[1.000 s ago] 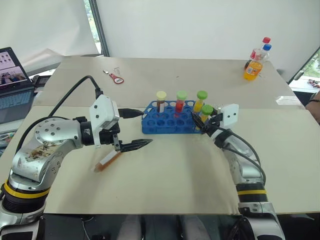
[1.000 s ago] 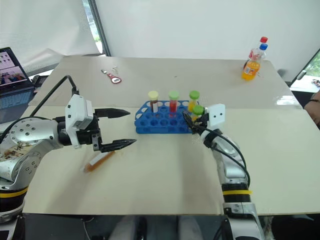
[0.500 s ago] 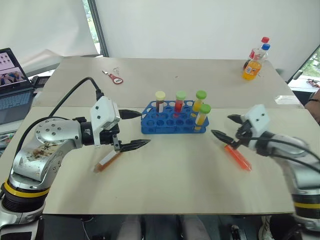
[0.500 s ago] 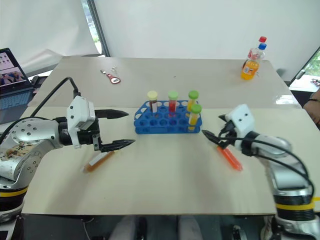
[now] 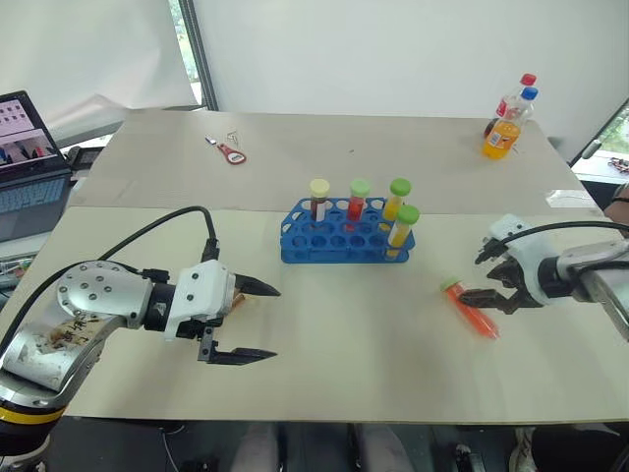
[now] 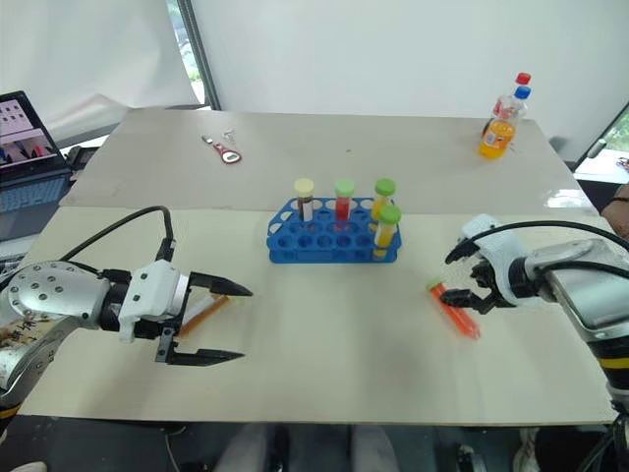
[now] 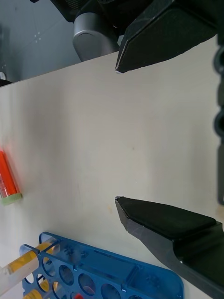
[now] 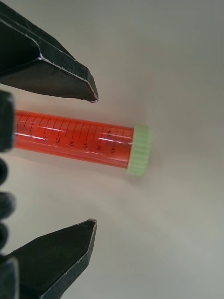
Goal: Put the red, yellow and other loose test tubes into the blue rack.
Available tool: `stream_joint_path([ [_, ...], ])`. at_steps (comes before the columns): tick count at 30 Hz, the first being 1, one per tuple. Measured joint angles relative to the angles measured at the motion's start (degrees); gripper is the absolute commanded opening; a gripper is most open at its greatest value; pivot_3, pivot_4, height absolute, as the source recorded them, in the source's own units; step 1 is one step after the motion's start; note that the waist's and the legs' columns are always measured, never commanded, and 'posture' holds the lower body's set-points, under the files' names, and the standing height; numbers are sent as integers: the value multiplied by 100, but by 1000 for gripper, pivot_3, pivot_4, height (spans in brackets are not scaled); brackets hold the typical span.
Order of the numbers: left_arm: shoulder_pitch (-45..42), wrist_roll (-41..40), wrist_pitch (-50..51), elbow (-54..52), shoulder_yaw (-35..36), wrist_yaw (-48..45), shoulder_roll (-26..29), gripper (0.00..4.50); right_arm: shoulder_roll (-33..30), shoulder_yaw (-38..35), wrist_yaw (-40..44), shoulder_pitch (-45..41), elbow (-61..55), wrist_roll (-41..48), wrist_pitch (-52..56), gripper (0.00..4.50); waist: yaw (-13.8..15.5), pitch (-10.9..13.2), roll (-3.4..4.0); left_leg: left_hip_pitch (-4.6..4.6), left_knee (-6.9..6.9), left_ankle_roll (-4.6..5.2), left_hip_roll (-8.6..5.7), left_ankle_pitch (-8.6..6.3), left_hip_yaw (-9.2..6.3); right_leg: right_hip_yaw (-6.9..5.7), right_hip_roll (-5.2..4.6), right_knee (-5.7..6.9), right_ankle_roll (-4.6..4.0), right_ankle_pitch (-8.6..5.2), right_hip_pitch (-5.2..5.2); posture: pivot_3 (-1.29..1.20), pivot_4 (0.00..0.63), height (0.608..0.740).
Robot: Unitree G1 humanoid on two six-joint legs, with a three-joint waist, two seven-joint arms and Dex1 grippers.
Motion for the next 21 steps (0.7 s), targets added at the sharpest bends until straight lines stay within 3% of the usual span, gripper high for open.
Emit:
stream_joint_path([
  [2, 48, -2, 7, -122, -9, 69, -20, 4500, 79, 283, 38, -154, 174, -103, 11, 4457, -3, 0, 0, -1, 0, 1, 0, -1, 0, 0, 0, 0, 0, 0, -1, 0, 150, 733],
  [3, 63, -1, 11, -155, -15, 104, -36, 4500, 127, 405, 43, -213, 253, -145, 27, 4218, -4, 0, 0, -1, 0, 1, 0, -1, 0, 0, 0, 1, 0, 0, -2, 0, 150, 733],
  [13, 232, 16, 12, -307, -76, 335, -73, 4500, 290, 893, 285, -469, 536, -382, 41, 1013, 2, 0, 0, 0, 1, 1, 0, -1, -1, 0, 0, 4, 0, 0, -1, 0, 150, 733],
  [21, 388, 86, 5, -276, -57, 371, -75, 4500, 282, 810, 488, -468, 237, -287, 146, 984, -2, 0, 0, 0, 0, 1, 1, -1, -2, -1, 1, 5, 0, 0, -3, 0, 150, 733],
])
